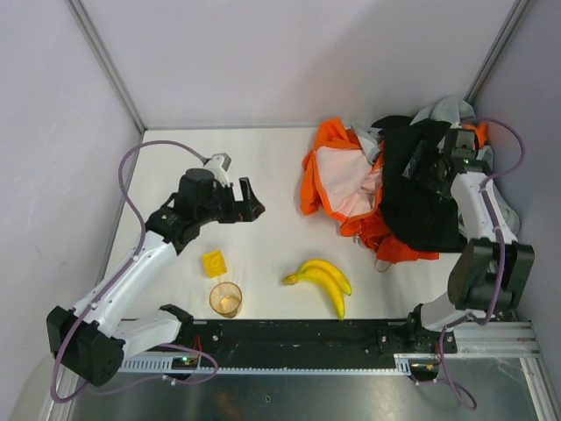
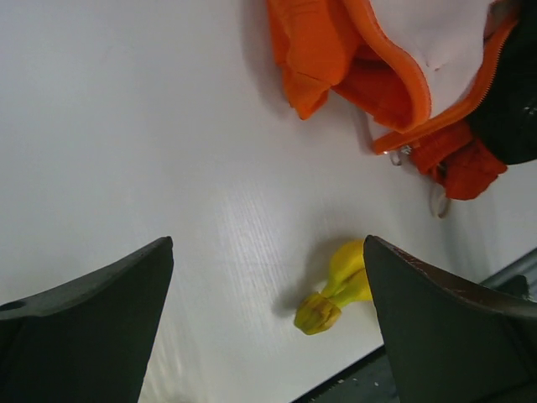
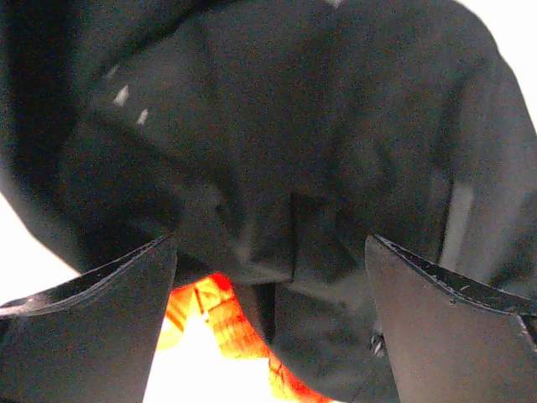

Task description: Pick out a specific cloth from the pile

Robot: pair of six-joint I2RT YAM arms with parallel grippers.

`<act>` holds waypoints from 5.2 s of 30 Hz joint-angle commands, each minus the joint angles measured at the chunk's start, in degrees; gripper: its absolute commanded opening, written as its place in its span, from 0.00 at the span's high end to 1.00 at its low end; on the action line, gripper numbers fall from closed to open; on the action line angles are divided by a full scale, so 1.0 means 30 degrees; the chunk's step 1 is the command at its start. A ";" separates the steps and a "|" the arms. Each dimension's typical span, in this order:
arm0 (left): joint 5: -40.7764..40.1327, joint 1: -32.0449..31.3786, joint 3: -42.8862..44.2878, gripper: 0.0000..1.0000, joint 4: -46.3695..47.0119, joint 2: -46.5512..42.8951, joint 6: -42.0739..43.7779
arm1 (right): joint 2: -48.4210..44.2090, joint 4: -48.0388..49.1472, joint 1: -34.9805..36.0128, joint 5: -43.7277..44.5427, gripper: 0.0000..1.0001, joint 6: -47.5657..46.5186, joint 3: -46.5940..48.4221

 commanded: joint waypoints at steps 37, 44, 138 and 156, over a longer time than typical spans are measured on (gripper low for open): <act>0.2390 -1.1333 1.1326 0.00 0.3750 1.8058 -0.9177 | -0.6201 0.2279 0.1785 -0.0153 0.35 0.0958 -0.9750; 0.2596 -1.1350 1.2071 0.00 0.4016 1.9120 -0.9817 | -0.5521 0.2684 0.0936 -0.0677 0.97 0.0793 -0.9750; -0.1854 -1.3489 2.3739 0.99 -0.0971 1.6185 0.1127 | -1.1969 0.1027 -0.4113 -0.4296 1.00 0.1067 -1.0067; -0.3881 -1.2272 2.6356 0.99 -0.1083 1.1700 0.2876 | -1.2475 0.1126 -0.4113 -0.4052 1.00 0.0828 -1.1738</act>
